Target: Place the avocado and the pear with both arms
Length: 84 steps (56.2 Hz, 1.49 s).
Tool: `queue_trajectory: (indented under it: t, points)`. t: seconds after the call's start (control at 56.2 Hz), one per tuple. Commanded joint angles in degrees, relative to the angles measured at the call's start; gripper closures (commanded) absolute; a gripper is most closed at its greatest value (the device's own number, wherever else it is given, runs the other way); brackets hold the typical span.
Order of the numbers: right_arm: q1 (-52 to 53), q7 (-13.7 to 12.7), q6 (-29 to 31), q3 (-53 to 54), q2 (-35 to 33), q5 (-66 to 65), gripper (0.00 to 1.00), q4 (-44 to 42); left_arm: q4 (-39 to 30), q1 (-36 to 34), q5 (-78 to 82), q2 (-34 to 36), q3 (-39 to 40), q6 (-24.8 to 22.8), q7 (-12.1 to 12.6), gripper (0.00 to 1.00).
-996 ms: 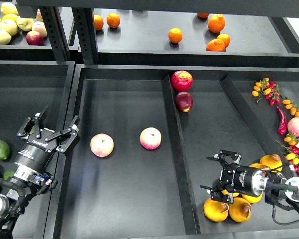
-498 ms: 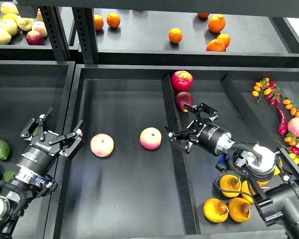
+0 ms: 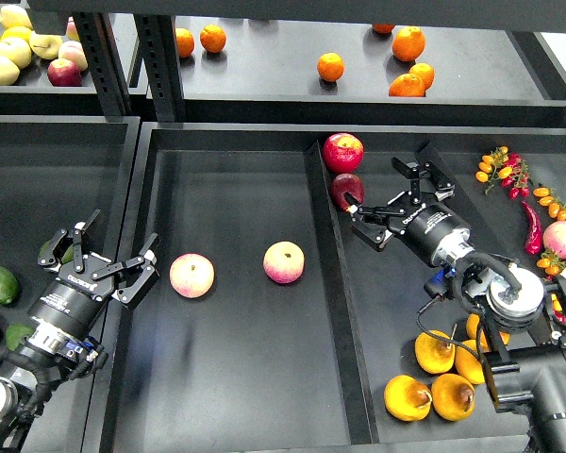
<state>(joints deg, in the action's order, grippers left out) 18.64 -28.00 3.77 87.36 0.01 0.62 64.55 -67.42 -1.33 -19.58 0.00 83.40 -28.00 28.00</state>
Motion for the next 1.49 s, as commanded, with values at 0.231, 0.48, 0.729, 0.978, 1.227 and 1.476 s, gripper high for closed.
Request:
queue_trajectory:
  t: [0.231,0.48,0.729,0.978,1.227,1.476]
  points:
    - [-0.27,0.0,2.73,-0.26,-0.01,11.06,0.0,0.84,0.1,-1.57,2.36,0.0,0.62,0.0,0.0,0.01]
    - [-3.78,0.0,10.47,0.09,-0.01,18.36,0.0,-2.15,1.06,-1.57,2.45,0.0,-0.08,0.0,0.0,0.01]
    - [-5.54,1.27,16.62,-3.42,-0.01,20.73,0.0,-6.19,2.73,-1.66,2.45,0.0,-0.08,0.0,0.0,0.01]
    - [-6.77,5.15,17.24,-10.63,-0.01,15.64,0.0,-11.82,5.9,-1.57,3.24,0.0,-0.61,0.0,0.0,0.01]
    - [-6.51,6.37,17.85,-8.44,-0.01,15.11,0.0,-4.44,6.69,-4.46,3.94,0.0,-0.08,0.0,-1.98,0.01]
    - [-6.51,21.41,17.41,-8.7,-0.01,14.84,0.0,2.16,1.94,-6.84,5.43,0.0,-0.52,0.0,-8.93,0.01]
